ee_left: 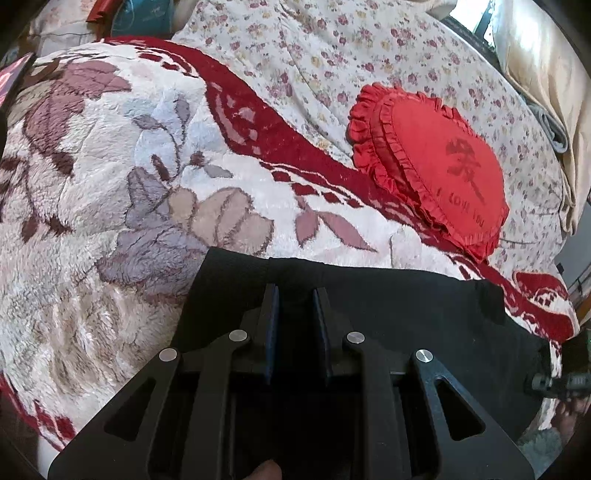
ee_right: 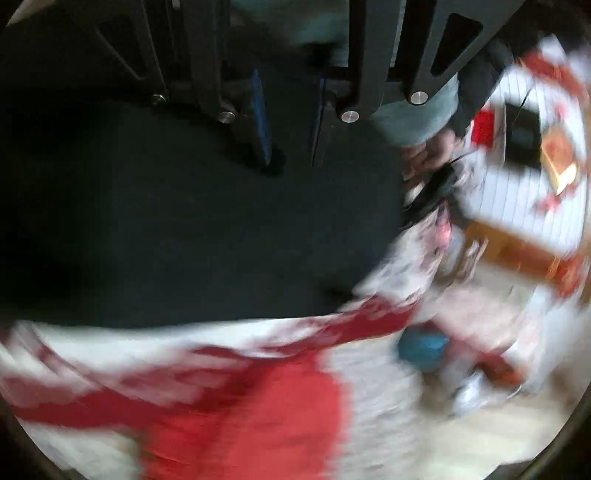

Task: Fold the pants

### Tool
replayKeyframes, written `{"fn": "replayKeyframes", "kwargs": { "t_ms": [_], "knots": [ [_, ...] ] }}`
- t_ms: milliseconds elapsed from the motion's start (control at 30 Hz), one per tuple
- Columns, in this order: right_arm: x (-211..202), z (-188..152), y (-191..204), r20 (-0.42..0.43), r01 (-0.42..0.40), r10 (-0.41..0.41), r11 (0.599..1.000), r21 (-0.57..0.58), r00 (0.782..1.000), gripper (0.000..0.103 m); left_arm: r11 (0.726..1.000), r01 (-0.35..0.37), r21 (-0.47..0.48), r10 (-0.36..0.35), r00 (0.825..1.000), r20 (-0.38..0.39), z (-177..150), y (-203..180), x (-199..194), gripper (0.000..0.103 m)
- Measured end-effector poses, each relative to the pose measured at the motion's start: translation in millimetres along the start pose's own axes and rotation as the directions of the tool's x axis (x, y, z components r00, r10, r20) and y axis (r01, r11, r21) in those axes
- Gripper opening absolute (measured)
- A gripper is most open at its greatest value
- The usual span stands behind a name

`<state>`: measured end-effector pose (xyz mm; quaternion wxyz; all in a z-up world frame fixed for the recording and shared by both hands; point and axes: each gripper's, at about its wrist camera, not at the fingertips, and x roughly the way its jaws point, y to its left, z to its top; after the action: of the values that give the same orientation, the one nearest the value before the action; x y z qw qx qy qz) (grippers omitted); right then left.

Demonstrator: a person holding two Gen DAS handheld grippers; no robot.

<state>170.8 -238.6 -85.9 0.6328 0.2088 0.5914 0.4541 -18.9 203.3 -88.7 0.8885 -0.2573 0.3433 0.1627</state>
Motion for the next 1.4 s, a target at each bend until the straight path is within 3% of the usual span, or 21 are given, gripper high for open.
{"fn": "replayKeyframes", "kwargs": {
  "t_ms": [100,133,200,300,400,433,500,533,567,600,633,667,800,867,1233,1333,1400],
  "knots": [
    [-40,1,-33,0.172,-0.073,0.048,0.988,0.139,0.984,0.008,1.0,0.004,-0.003,-0.005,1.0,-0.016,2,1,1,0.019],
    [-58,-1,-42,0.237,-0.114,0.074,0.98,0.162,0.969,0.011,1.0,0.002,0.0,-0.002,1.0,-0.017,2,1,1,0.019],
    [-78,-7,-50,0.281,-0.06,0.005,0.98,0.188,0.96,0.011,1.0,-0.011,0.011,0.012,1.0,-0.021,3,-1,1,0.019],
    [-95,-17,-40,0.322,-0.064,0.002,0.982,0.18,0.947,0.016,0.999,-0.038,0.034,0.04,0.998,-0.044,9,-8,-1,0.019],
    [-89,-28,-15,0.29,-0.141,0.118,0.988,0.058,0.95,0.016,0.996,-0.062,0.059,0.065,0.996,-0.058,14,-14,-9,0.019],
    [-81,-35,-9,0.264,-0.135,0.122,0.99,0.032,0.957,0.016,0.995,-0.071,0.063,0.074,0.996,-0.045,16,-18,-17,0.019],
    [-72,-42,-17,0.227,-0.058,0.051,0.998,0.025,0.973,0.016,0.995,-0.073,0.075,0.072,0.997,0.014,16,-27,-40,0.02],
    [-63,-43,-27,0.207,0.008,-0.021,0.998,0.062,0.978,0.009,0.995,-0.047,0.092,0.043,0.998,0.049,14,-35,-55,0.021],
    [-56,-45,-41,0.196,0.023,-0.046,0.992,0.122,0.98,0.006,0.994,-0.017,0.107,0.01,0.998,0.068,10,-41,-67,0.029],
    [-57,-48,-47,0.221,-0.018,-0.016,0.989,0.149,0.975,0.006,0.993,0.015,0.12,-0.025,0.997,0.08,4,-46,-77,0.035],
    [-59,-50,-54,0.248,-0.071,0.024,0.981,0.18,0.968,0.006,0.989,0.043,0.14,-0.054,0.995,0.08,-4,-50,-83,0.048],
    [-58,-50,-54,0.252,-0.074,0.027,0.982,0.176,0.967,0.006,0.986,0.055,0.159,-0.067,0.996,0.067,-13,-52,-82,0.049],
    [-60,-54,-48,0.253,-0.034,-0.006,0.987,0.154,0.967,0.006,0.987,-0.004,0.162,0.02,0.995,-0.1,-43,-40,-40,0.049],
    [-60,-48,-43,0.25,-0.02,-0.018,0.988,0.152,0.968,0.006,0.989,0.011,0.145,0.0,0.997,-0.076,-50,-33,-36,0.05],
    [-61,-45,-35,0.209,0.129,-0.15,0.986,0.109,0.966,0.006,0.995,-0.007,0.097,0.018,0.993,-0.117,-36,-39,-42,0.051],
    [-62,-44,-27,0.201,0.18,-0.197,0.979,0.097,0.96,0.006,0.997,-0.007,0.075,0.014,0.996,-0.092,-31,-48,-61,0.051],
    [-65,-45,-14,0.216,0.245,-0.254,0.967,0.066,0.943,0.008,0.996,0.001,0.084,0.004,0.998,-0.057,-26,-58,-75,0.051]
  ]
}}
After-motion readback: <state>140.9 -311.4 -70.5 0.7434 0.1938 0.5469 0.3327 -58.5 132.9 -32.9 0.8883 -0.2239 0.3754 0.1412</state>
